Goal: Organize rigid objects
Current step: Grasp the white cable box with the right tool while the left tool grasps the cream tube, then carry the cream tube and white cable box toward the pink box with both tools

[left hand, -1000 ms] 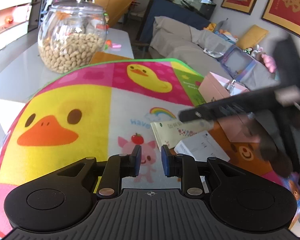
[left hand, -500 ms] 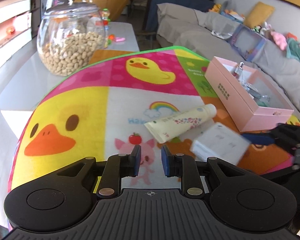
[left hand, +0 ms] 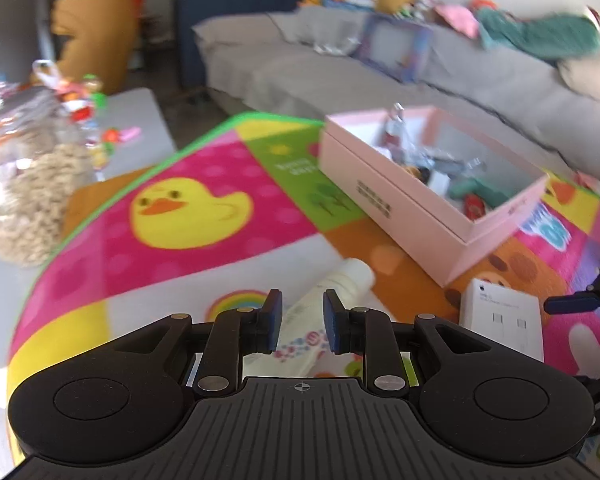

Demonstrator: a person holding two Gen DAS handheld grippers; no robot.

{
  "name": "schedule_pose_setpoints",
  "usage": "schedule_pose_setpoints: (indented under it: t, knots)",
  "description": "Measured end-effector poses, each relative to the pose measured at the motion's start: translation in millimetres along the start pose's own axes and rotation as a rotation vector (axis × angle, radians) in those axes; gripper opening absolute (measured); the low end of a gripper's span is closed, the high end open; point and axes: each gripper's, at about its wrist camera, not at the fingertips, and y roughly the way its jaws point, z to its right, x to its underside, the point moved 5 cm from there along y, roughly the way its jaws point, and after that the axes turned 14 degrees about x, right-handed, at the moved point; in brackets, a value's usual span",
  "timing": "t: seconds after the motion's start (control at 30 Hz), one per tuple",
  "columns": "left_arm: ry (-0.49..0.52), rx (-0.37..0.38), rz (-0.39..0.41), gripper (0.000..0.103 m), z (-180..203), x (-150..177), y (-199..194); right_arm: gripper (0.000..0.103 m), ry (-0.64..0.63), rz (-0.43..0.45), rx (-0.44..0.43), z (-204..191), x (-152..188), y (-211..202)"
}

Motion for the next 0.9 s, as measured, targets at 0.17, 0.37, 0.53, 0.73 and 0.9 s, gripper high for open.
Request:
schedule_pose_setpoints:
  t: [0.17, 0.37, 0.53, 0.73, 0.9]
  knots:
    - [0.023, -0.007, -0.073, 0.038, 4, 6, 16, 0.077, 0.013, 0.021, 0.005, 4, 2, -4]
    - [-0.003, -0.036, -0.102, 0.041, 5, 9, 14, 0.077, 0.025, 0.032, 0.029, 11, 1, -2]
    - [-0.076, -0.050, -0.075, 0.038, 0, 4, 16, 0.077, 0.040, 0.048, 0.025, 11, 1, -8]
    - [-0.074, -0.005, -0.097, 0.036, 31, 24, 5, 0.078, 0.040, 0.091, 0.023, 9, -9, -16]
    - [-0.113, -0.006, -0.080, 0.038, 49, 39, -5, 0.078, 0.030, 0.066, 0.033, 5, -8, -6]
